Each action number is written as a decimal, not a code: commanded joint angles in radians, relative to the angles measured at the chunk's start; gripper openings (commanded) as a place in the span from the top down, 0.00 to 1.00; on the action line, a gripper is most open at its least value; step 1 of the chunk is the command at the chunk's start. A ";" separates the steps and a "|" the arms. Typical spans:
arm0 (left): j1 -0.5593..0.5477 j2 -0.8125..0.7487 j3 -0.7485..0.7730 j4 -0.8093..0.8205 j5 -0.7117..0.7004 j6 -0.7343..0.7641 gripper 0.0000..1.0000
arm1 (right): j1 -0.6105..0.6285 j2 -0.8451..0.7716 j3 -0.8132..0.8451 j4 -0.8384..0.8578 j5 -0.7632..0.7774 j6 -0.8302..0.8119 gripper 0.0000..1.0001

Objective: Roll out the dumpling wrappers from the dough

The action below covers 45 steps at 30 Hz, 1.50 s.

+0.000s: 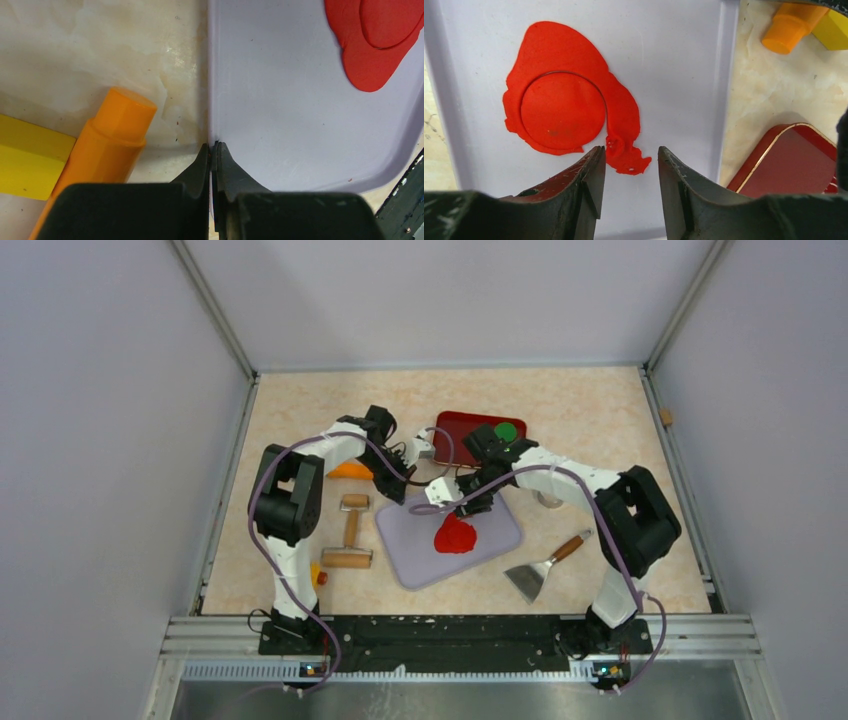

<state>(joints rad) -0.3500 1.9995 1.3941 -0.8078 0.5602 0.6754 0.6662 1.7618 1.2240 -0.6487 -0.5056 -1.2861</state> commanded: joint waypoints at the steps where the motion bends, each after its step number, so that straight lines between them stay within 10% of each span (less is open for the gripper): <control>1: -0.008 -0.009 0.016 0.011 0.044 -0.012 1.00 | -0.007 0.030 0.004 0.013 0.028 -0.042 0.54; 13: -0.008 -0.008 0.010 0.015 0.047 -0.016 1.00 | -0.008 0.110 -0.005 0.016 0.057 -0.062 0.53; 25: -0.008 -0.006 0.013 0.012 0.048 -0.022 1.00 | -0.008 0.120 0.000 0.058 0.061 -0.067 0.88; 45: -0.005 0.030 0.056 -0.022 0.052 -0.029 1.00 | 0.083 -0.095 0.041 0.116 -0.151 0.219 0.90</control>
<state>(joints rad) -0.3500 2.0087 1.4067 -0.8177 0.5655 0.6559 0.7246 1.7466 1.2514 -0.5800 -0.5846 -1.1454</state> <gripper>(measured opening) 0.015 0.105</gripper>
